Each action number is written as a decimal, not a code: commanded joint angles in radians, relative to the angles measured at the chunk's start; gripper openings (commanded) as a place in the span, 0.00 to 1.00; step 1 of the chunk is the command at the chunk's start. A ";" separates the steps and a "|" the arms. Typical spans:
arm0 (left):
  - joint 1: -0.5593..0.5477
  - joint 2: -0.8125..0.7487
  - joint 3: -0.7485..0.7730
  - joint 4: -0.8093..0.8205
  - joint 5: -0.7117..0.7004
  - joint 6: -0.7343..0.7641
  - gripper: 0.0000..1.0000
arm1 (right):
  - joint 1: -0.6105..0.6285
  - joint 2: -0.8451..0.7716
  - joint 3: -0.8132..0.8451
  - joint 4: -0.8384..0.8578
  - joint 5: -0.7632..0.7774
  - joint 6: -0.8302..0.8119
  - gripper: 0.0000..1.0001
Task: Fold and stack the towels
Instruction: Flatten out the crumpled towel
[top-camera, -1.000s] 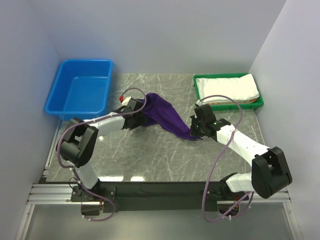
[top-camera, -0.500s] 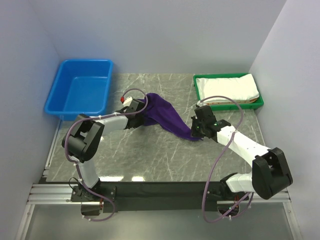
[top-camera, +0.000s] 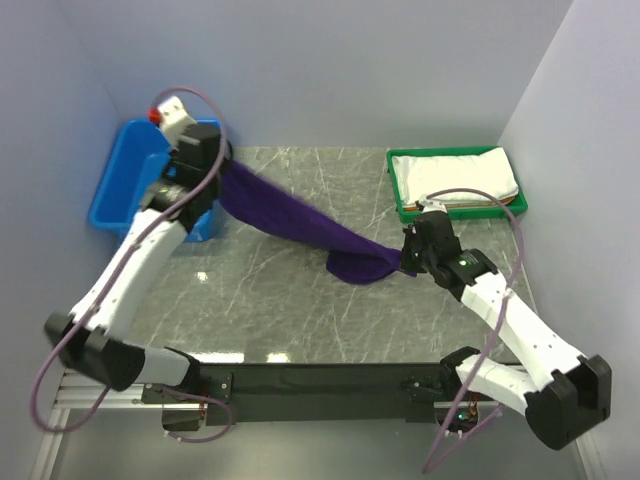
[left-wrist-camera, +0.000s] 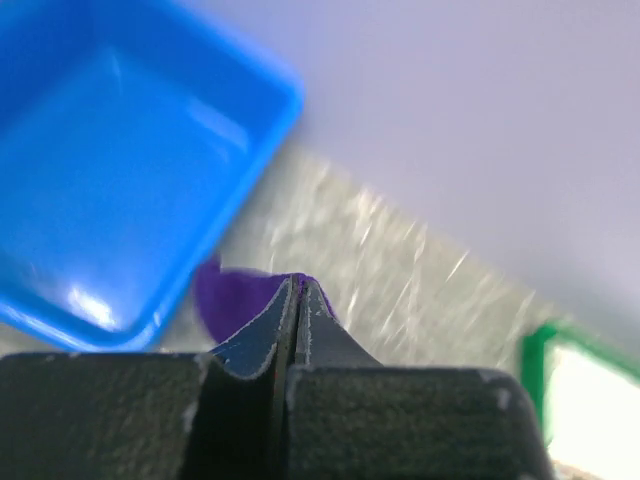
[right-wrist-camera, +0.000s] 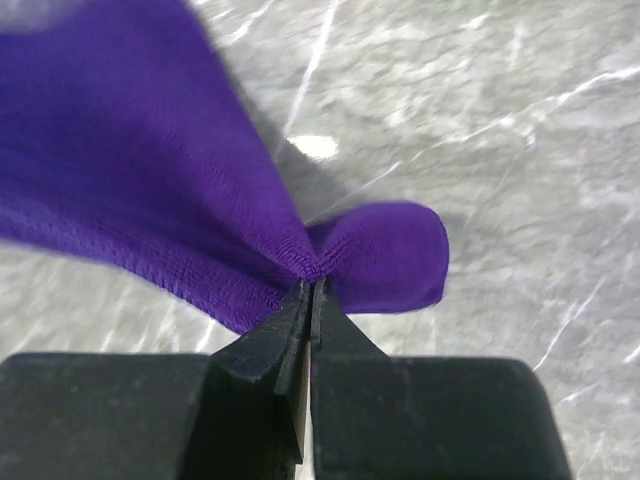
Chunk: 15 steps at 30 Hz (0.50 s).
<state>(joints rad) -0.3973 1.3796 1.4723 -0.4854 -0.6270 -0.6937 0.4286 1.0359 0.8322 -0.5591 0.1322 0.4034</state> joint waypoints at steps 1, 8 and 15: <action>0.014 -0.082 0.112 -0.079 -0.140 0.163 0.01 | -0.005 -0.098 0.036 -0.085 -0.083 0.002 0.00; 0.029 0.074 0.429 -0.140 -0.085 0.336 0.02 | -0.004 -0.194 -0.022 -0.163 -0.278 0.031 0.02; 0.020 0.353 0.557 -0.053 0.098 0.350 0.02 | -0.005 -0.194 -0.102 -0.104 -0.467 0.066 0.02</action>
<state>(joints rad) -0.3817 1.6333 1.9530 -0.5877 -0.6048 -0.3855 0.4290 0.8406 0.7605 -0.6228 -0.2672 0.4541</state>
